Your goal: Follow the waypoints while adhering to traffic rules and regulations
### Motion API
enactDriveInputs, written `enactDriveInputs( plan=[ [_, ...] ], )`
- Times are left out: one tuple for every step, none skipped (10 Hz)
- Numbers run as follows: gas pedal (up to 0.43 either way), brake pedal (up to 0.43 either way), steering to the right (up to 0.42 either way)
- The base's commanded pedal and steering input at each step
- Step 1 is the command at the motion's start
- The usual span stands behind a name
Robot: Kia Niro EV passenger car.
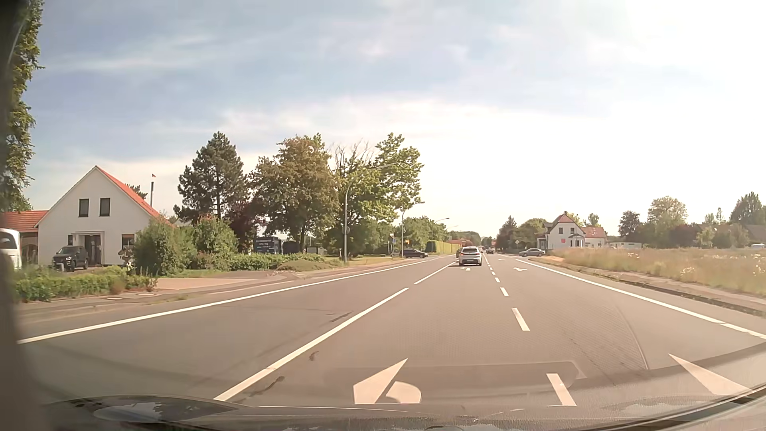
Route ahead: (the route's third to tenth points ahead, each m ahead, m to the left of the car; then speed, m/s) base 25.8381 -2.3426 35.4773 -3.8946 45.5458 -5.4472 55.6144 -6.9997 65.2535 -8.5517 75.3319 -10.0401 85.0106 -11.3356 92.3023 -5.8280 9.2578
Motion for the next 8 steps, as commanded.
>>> enactDriveInputs(
  plan=[
    [0.0, 0.006, 0.036],
    [0.0, 0.006, 0.038],
    [0.0, 0.006, 0.039],
    [0.0, 0.006, 0.039],
    [0.0, 0.006, 0.041],
    [0.0, 0.006, 0.045],
    [0.0, 0.0, 0.046],
    [0.0, 0.0, 0.047]
  ],
)
